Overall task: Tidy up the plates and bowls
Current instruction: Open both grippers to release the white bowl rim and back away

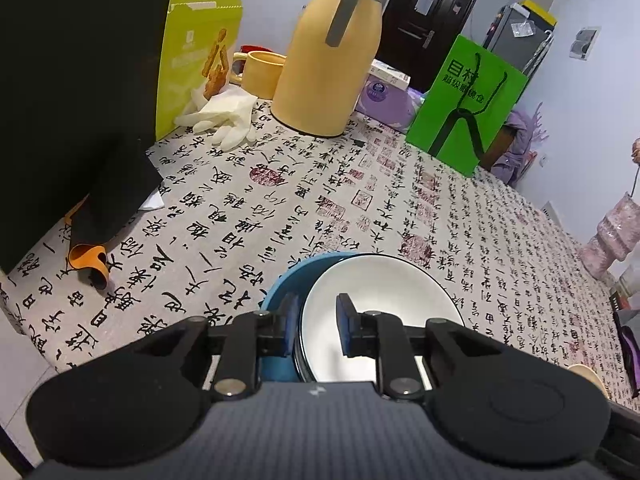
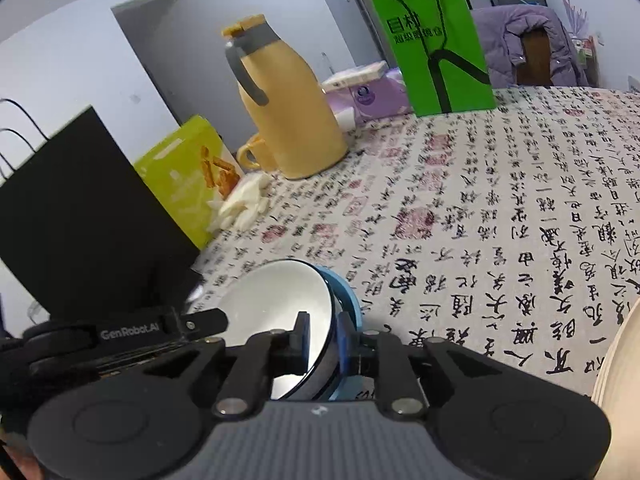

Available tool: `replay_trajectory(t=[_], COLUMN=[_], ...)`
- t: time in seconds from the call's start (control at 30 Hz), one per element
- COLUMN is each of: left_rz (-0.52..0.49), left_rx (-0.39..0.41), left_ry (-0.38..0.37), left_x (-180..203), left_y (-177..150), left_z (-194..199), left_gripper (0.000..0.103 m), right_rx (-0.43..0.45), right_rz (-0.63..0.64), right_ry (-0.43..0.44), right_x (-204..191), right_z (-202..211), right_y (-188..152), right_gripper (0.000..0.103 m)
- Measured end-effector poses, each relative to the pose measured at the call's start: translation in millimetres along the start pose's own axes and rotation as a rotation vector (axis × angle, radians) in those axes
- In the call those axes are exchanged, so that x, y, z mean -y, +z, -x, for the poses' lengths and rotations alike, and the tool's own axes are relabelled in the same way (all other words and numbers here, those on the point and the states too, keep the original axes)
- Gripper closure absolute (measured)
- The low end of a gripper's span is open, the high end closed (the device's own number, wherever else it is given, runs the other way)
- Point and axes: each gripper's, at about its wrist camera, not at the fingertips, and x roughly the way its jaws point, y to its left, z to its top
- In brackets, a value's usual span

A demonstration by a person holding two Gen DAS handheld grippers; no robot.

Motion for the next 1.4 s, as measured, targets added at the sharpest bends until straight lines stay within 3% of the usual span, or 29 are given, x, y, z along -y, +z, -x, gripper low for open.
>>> replay_trajectory(t=[0.03, 0.1, 0.17, 0.2, 0.27, 0.33, 0.5, 0.83, 1.0, 1.2, 1.4], left_rz=[-0.005, -0.017, -0.033, -0.039, -0.048, -0.056, -0.092, -0.146, -0.152, -0.166, -0.156], left_rx=[0.012, 0.047, 0.092, 0.114, 0.162, 0.223, 0.309, 0.424, 0.421, 0.410, 0.402], left_ry=[-0.001, -0.004, -0.008, -0.010, -0.017, -0.019, 0.022, 0.070, 0.076, 0.057, 0.023], left_x=[-1, -3, -5, -6, -9, -11, -12, -11, -15, -20, -28], left_y=[-1, -3, -7, -9, -14, -22, -39, -71, -75, -73, -68], left_z=[2, 8, 15, 18, 25, 35, 52, 79, 78, 70, 59], left_gripper=[0.070, 0.050, 0.034, 0.019, 0.002, 0.000, 0.000, 0.000, 0.000, 0.000, 0.000], right_rx=[0.026, 0.085, 0.128, 0.150, 0.189, 0.223, 0.292, 0.294, 0.262, 0.288, 0.279], right_rz=[0.012, 0.051, 0.084, 0.102, 0.133, 0.159, 0.198, 0.249, 0.279, 0.331, 0.371], right_ry=[0.008, 0.016, 0.019, 0.021, 0.023, 0.013, 0.006, -0.019, -0.043, -0.215, -0.224], right_x=[1, 1, 2, 4, 6, 9, 14, 13, 7, -5, -14], right_z=[6, 20, 30, 36, 45, 52, 72, 87, 84, 75, 67], right_y=[-1, -4, -8, -11, -18, -27, -56, -75, -74, -69, -59], right_gripper=[0.081, 0.064, 0.036, 0.031, 0.011, 0.000, 0.000, 0.000, 0.000, 0.000, 0.000])
